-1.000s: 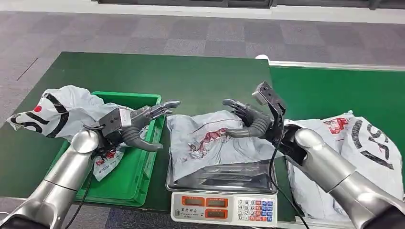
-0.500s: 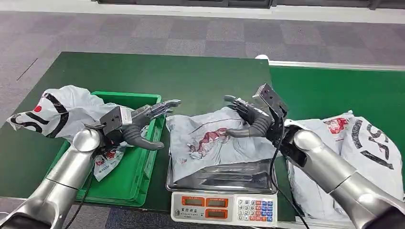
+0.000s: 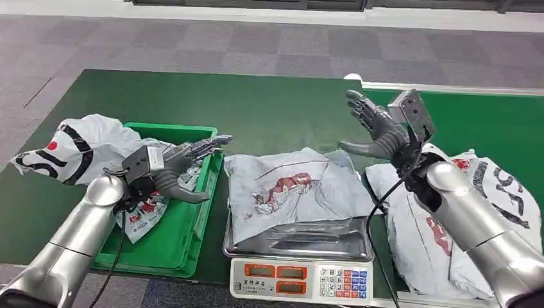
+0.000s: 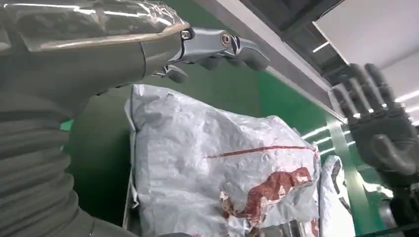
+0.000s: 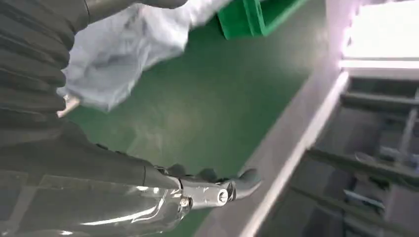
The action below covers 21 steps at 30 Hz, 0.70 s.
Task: Moved the parcel from conveyor to table for the left to box.
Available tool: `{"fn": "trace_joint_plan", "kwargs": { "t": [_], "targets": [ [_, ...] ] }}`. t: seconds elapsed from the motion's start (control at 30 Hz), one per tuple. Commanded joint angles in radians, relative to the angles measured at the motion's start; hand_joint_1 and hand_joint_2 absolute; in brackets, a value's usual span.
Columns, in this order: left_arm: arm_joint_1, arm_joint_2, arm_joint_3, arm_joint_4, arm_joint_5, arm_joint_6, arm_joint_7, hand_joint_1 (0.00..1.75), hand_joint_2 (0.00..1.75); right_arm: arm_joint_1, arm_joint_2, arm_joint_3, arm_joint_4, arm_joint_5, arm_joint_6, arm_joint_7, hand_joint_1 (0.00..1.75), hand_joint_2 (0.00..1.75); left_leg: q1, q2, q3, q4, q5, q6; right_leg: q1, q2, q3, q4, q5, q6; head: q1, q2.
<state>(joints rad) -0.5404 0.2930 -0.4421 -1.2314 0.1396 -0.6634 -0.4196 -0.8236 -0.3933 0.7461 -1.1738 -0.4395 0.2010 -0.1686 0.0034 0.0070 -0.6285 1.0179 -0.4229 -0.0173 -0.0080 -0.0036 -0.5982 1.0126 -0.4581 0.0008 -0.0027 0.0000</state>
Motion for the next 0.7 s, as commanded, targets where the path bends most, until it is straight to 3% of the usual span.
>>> {"fn": "trace_joint_plan", "kwargs": {
  "t": [0.03,0.23,0.4,0.53,0.7],
  "targets": [
    [-0.017,0.013,-0.030,0.030,-0.004,-0.004,-0.001,0.00,1.75,-0.024,0.010,-0.067,0.078,0.007,-0.007,-0.005,0.00,1.75,0.000,0.000,0.003,-0.002,0.000,0.000,0.000,0.001,0.003,-0.002,0.000,0.000,0.000,0.000],
    [-0.040,-0.008,-0.045,0.025,-0.033,0.026,0.005,0.00,1.75,0.003,0.011,-0.207,0.156,0.096,-0.045,-0.074,0.00,1.75,0.000,-0.003,0.003,-0.002,0.001,0.000,0.000,-0.002,0.004,-0.002,0.000,0.000,0.000,0.000],
    [-0.013,-0.030,-0.045,-0.009,-0.122,0.087,-0.015,0.00,1.75,0.120,-0.004,-0.326,0.111,0.264,-0.102,-0.176,0.00,1.75,0.001,-0.004,0.004,-0.002,0.000,0.001,0.001,-0.004,0.006,-0.004,0.000,0.000,0.000,0.000],
    [-0.039,-0.066,-0.068,-0.042,-0.173,0.121,0.000,0.00,1.75,0.226,0.052,-0.431,0.095,0.329,-0.105,-0.214,0.00,1.75,0.001,-0.005,0.004,-0.003,0.000,0.000,0.000,-0.004,0.006,-0.004,0.000,0.000,0.000,0.000],
    [-0.043,-0.065,-0.066,-0.039,-0.173,0.128,0.004,0.00,1.75,0.223,0.066,-0.443,0.100,0.347,-0.102,-0.215,0.00,1.75,0.001,-0.003,0.001,-0.001,0.000,0.001,0.000,-0.003,0.003,-0.002,0.000,0.000,0.000,0.000]
  ]
}}
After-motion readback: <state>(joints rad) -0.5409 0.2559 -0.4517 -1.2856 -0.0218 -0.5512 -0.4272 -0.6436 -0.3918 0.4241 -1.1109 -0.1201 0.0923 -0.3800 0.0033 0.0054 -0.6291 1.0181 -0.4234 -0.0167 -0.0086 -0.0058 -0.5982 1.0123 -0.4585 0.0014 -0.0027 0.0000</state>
